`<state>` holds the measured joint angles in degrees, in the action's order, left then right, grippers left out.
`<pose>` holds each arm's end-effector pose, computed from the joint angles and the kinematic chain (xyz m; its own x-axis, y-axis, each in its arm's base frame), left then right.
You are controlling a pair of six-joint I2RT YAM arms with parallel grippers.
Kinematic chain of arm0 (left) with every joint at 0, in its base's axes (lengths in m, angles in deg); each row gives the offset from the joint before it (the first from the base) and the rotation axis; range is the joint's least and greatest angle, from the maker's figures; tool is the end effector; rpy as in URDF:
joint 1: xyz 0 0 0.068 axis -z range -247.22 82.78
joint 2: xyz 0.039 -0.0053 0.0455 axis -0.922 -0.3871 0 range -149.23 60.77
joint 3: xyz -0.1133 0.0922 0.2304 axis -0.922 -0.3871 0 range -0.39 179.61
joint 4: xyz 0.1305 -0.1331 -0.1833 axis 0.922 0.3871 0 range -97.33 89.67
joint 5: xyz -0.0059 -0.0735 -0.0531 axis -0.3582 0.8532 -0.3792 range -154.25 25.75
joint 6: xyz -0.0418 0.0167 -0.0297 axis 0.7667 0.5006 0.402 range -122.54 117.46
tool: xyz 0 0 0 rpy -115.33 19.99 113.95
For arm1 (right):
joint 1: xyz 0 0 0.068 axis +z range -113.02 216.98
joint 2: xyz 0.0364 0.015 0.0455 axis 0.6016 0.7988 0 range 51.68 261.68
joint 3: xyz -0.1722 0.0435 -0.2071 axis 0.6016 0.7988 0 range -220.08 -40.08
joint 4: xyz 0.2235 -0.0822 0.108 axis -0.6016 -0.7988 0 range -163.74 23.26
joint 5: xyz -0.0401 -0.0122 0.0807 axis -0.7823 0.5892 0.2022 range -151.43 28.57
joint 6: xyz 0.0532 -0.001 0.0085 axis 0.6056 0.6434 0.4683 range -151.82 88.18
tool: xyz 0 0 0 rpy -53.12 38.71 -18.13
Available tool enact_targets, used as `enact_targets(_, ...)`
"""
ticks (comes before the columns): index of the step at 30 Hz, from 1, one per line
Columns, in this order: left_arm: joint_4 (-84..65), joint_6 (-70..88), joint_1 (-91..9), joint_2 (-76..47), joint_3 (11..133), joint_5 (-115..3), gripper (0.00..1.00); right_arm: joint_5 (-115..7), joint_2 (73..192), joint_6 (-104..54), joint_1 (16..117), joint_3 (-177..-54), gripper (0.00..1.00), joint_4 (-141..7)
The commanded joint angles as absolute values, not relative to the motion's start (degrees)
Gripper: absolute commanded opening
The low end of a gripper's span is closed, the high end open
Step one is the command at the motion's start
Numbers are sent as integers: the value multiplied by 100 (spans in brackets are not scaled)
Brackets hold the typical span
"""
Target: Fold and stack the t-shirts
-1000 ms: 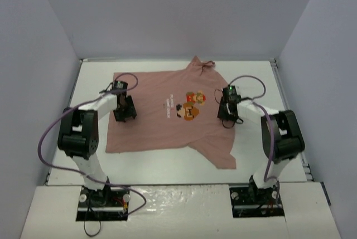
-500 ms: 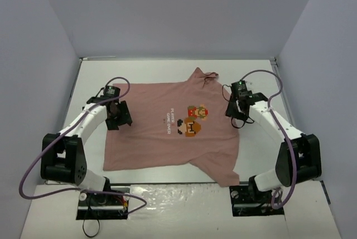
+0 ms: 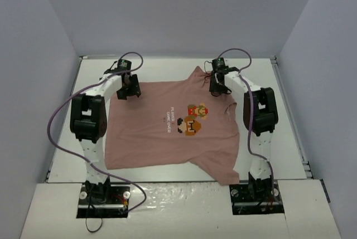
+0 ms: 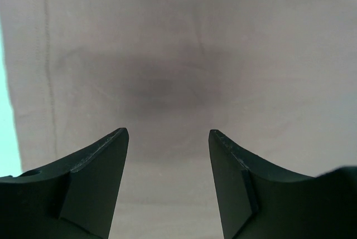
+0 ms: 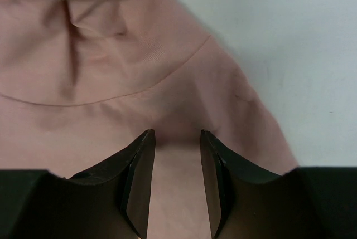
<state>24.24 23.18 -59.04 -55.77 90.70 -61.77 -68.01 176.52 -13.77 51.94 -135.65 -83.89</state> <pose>0.4398 -0.0647 0.2066 -0.8199 -0.3201 -0.4746 -0.2113 0.9397 -0.2689 0.4739 0.1223 0.1834 -0.7213 0.1260 -0.6811 0.0457 0.9898 0.1348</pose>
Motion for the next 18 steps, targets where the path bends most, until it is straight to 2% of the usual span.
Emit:
enact_targets(1, 2303, 2287, -5940, -5455, 9187, -6230, 57, -6767, 17479, -1623, 5137, -13542, 35, -7989)
enact_targets(7, 2059, 2578, -5931, -5141, 8090, -6127, 57, -6895, 17045, -1566, 5089, -12172, 35, -7687)
enact_targets(13, 1799, 3038, -5872, -4265, 6570, -6056, 56, -7056, 15840, -1305, 5077, -10620, 35, -7657)
enact_targets(18, 1839, 2961, -5816, -3458, 6171, -5998, 56, -7087, 15048, -1387, 5096, -10571, 36, -7713)
